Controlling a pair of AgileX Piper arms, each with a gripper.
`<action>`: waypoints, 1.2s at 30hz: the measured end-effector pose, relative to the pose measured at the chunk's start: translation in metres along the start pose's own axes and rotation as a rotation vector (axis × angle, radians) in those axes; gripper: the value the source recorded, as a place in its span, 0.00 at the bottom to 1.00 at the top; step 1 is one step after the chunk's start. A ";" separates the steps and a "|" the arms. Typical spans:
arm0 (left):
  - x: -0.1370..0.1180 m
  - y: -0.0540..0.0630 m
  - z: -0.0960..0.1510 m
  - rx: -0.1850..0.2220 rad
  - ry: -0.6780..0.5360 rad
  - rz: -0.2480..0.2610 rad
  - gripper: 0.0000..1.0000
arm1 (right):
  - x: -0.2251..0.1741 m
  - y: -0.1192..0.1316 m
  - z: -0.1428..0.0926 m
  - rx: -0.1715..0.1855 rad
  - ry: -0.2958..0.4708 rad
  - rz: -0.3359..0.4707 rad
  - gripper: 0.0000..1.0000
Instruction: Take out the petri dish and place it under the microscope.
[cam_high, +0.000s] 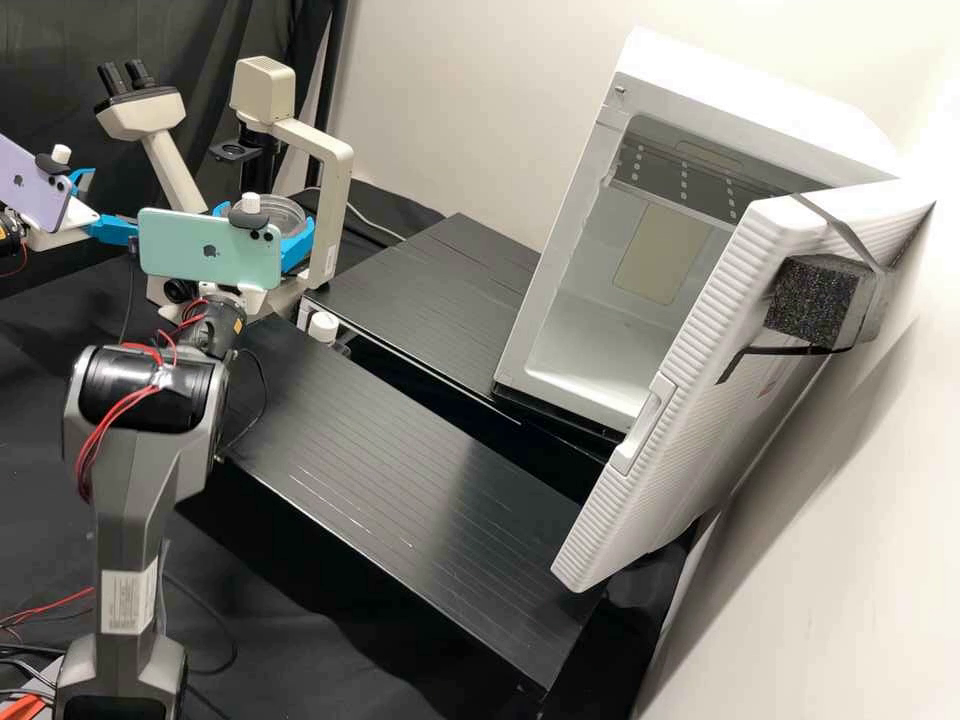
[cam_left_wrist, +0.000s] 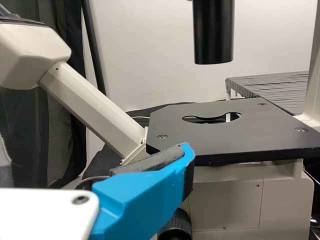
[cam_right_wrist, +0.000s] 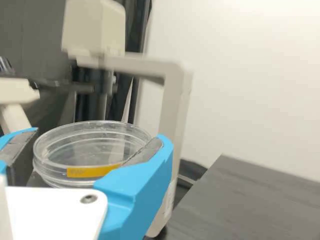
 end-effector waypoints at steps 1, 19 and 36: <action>0.000 0.000 0.000 0.000 0.000 0.000 1.00 | 0.006 -0.004 0.001 -0.002 -0.007 -0.011 0.00; 0.000 0.000 0.000 0.000 0.000 0.000 1.00 | 0.092 -0.064 0.014 -0.001 -0.095 -0.166 0.00; 0.000 0.000 0.000 0.000 0.000 0.000 1.00 | 0.132 -0.086 0.020 0.085 -0.143 -0.148 0.00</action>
